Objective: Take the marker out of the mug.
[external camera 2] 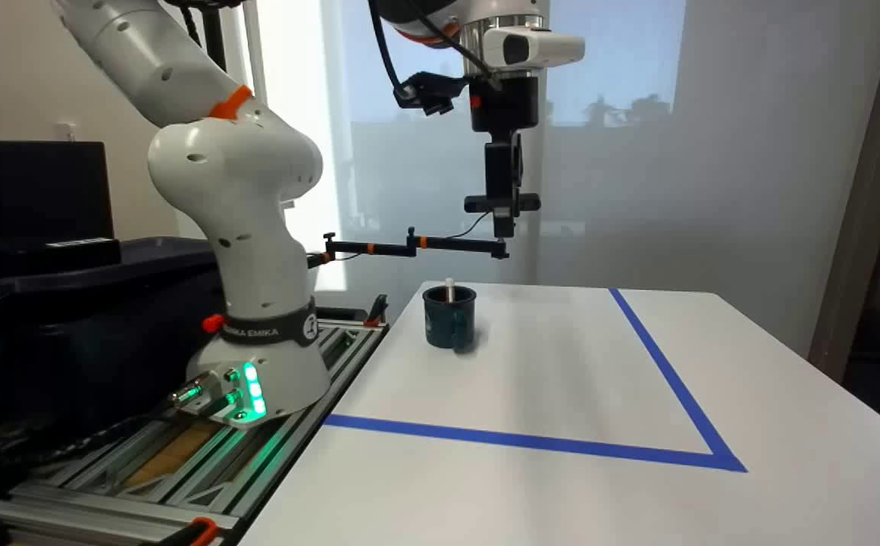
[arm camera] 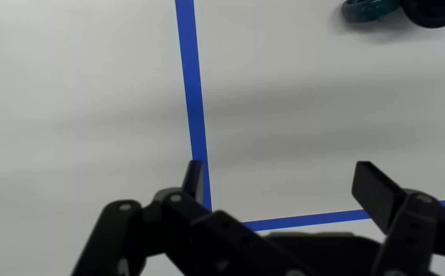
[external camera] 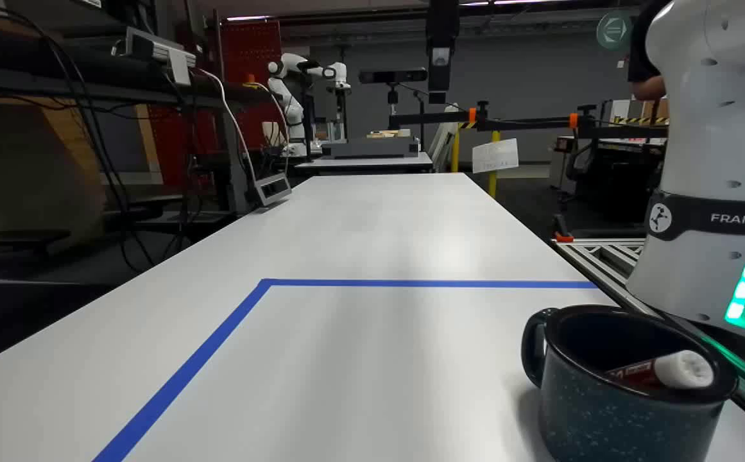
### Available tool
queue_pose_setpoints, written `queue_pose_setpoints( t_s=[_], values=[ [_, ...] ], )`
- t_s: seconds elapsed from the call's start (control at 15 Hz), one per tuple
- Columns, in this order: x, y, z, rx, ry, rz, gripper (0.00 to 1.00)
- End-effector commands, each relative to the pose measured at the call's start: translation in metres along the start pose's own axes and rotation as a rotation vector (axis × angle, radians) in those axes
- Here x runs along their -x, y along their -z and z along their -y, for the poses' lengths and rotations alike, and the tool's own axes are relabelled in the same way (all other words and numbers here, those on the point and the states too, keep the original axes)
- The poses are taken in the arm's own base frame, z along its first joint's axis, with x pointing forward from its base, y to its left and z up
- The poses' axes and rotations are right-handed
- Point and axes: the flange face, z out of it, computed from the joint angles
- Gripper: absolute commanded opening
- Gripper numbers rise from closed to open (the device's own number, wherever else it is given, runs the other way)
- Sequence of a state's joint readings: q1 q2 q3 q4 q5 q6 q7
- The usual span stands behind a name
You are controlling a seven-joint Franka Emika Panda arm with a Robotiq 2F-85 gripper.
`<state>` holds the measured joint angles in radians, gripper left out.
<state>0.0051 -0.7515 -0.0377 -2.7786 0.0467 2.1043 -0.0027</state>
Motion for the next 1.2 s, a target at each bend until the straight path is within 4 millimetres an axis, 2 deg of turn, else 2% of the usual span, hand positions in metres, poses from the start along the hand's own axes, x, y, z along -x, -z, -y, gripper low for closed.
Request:
queue_pose_setpoints(
  t_s=[0.0,0.6,0.8,1.13],
  values=[
    [0.0,0.001,0.0,0.0,0.0,0.001,1.0],
    [0.0,0.001,0.0,0.0,0.0,0.001,1.0],
    [-0.003,-0.017,0.003,-0.021,-0.06,0.066,1.0],
    [0.003,-0.052,0.015,-0.132,-0.202,0.271,1.0]
  ],
)
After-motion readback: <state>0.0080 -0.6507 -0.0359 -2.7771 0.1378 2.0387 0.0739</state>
